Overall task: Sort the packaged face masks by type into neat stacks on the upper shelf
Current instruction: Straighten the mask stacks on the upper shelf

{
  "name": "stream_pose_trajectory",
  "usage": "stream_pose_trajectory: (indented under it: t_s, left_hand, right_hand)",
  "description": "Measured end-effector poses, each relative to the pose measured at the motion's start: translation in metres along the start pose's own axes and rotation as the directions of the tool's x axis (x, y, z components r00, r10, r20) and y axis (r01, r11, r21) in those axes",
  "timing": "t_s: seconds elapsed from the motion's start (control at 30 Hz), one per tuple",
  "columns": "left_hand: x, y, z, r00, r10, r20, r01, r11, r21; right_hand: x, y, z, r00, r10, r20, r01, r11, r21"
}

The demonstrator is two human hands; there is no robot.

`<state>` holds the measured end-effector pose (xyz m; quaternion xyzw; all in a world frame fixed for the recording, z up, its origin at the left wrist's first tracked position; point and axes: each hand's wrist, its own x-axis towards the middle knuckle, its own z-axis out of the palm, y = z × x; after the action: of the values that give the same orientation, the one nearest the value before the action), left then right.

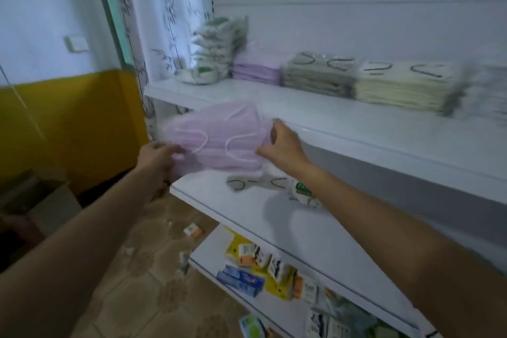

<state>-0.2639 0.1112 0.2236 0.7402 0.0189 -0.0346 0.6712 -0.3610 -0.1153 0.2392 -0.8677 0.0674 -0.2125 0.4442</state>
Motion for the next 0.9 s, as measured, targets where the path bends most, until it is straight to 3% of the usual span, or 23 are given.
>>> stream_pose_trajectory:
  t_s: [0.17,0.4,0.5,0.67,0.8,0.9]
  left_hand:
    - [-0.012,0.088,0.055,0.962,0.249,0.11,-0.243,0.968,-0.065]
    - [-0.009,0.138,0.173,0.905,0.301,0.3,-0.235,0.943,-0.237]
    - [-0.013,0.125,0.208,0.868,0.359,0.343,-0.338,0.933,-0.12]
    - [-0.029,0.073,0.25,0.799,0.327,0.505,-0.444,0.887,0.129]
    - [-0.034,0.091,0.259,0.743,0.472,0.474,-0.53,0.848,-0.013]
    - [-0.038,0.101,0.259,0.689,0.571,0.447,-0.621,0.783,-0.041]
  right_hand:
    - [0.018,-0.034,-0.089,0.948,-0.019,-0.318,0.032,0.999,0.036]
    - [0.021,-0.028,-0.2,0.856,0.047,-0.514,-0.038,0.999,0.028]
    - [0.013,-0.001,-0.217,0.831,0.122,-0.542,-0.105,0.992,0.063]
    - [-0.026,0.072,-0.203,0.824,0.366,-0.432,-0.296,0.929,0.221]
    - [-0.016,0.062,-0.225,0.778,0.303,-0.55,-0.25,0.953,0.17]
    - [-0.019,0.053,-0.23,0.769,0.29,-0.57,-0.189,0.954,0.231]
